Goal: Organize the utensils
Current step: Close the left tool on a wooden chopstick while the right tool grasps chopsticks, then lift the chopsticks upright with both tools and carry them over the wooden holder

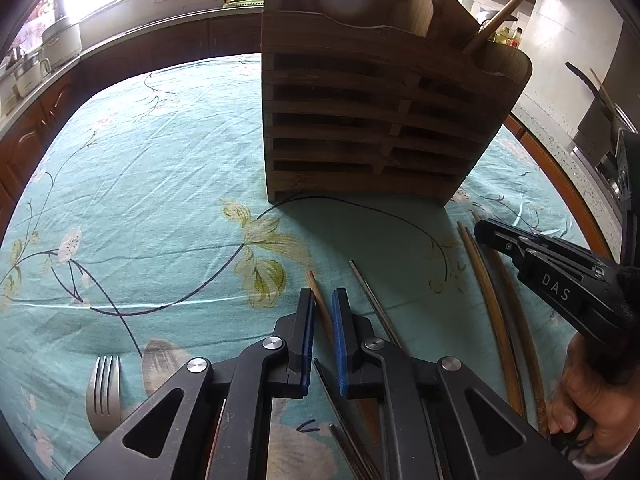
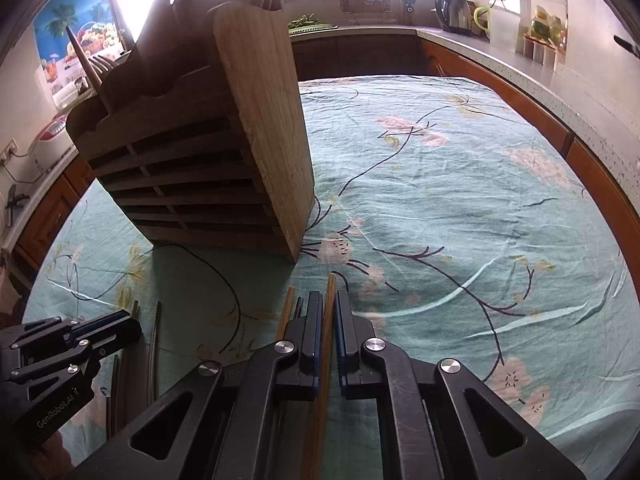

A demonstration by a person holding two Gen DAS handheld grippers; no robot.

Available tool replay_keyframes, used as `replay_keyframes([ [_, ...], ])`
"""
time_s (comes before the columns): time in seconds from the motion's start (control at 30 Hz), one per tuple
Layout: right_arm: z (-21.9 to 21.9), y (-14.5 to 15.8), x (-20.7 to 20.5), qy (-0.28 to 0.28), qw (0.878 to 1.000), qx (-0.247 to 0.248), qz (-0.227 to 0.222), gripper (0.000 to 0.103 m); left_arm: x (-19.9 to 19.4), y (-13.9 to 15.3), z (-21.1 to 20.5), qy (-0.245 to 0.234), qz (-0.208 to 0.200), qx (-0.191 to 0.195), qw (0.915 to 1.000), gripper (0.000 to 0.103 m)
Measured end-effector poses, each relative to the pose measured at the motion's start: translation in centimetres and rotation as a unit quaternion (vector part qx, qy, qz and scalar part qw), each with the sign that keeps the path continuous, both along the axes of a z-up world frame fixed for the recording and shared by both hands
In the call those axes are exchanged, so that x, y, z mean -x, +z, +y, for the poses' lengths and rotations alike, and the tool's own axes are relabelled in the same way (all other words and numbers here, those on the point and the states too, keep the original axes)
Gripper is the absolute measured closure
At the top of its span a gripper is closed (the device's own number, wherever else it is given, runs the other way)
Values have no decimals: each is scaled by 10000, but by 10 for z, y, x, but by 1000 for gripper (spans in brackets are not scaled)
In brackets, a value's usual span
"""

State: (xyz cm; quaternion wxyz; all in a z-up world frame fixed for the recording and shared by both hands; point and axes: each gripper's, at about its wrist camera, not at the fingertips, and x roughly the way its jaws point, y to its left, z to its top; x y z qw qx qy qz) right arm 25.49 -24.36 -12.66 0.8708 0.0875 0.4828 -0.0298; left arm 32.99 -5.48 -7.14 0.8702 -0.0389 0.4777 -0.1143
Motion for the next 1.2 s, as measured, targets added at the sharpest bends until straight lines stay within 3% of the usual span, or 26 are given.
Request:
replay_keyframes([
  [0.27, -10, 40, 27, -96, 9980, -406, -478, 98, 13, 27, 26, 21, -86, 707, 9975, 98],
  [0.5, -9, 91, 52, -61, 9930, -570, -1029, 98, 47, 75, 53, -67, -574, 1187, 9912, 99],
  [0.87, -6, 156, 88, -18, 9822, -560, -1791, 98, 118, 136, 89, -312, -1274, 1592, 9785, 100],
  [1.2, 1, 189, 102, 13, 9739, -503, -2212, 98, 148, 157, 109, -350, -1641, 1695, 9711, 100],
])
